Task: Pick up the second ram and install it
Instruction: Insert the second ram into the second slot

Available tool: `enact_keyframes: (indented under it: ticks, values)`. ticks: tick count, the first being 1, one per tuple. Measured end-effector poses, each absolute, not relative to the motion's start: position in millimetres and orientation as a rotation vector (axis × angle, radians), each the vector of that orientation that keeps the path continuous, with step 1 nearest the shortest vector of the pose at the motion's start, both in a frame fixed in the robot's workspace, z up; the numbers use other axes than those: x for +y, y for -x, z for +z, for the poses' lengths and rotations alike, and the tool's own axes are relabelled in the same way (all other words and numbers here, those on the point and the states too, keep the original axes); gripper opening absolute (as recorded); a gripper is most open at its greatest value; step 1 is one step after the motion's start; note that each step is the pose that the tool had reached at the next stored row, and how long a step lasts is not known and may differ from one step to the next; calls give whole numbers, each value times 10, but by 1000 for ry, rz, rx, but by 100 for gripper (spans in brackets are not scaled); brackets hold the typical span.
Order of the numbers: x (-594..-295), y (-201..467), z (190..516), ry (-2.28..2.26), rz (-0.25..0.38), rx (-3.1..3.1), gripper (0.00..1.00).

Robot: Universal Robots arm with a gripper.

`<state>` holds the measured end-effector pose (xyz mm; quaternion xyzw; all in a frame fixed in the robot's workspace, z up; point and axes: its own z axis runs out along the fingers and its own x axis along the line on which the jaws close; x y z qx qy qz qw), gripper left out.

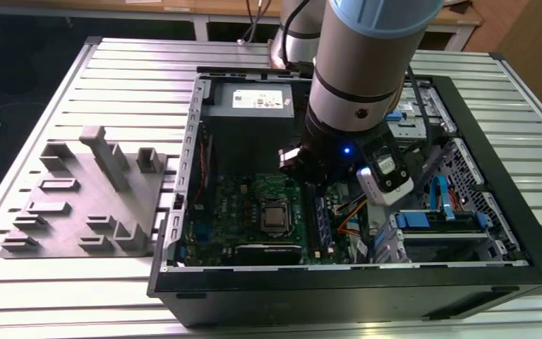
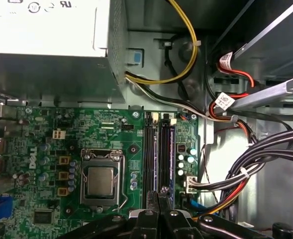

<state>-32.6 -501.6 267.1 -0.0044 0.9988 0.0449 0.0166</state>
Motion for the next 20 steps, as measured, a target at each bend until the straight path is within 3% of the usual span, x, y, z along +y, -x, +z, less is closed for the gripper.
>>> enact_keyframes:
  ticks: [20]
  values:
    - [-4979,303,2502,15,142,3105,8]
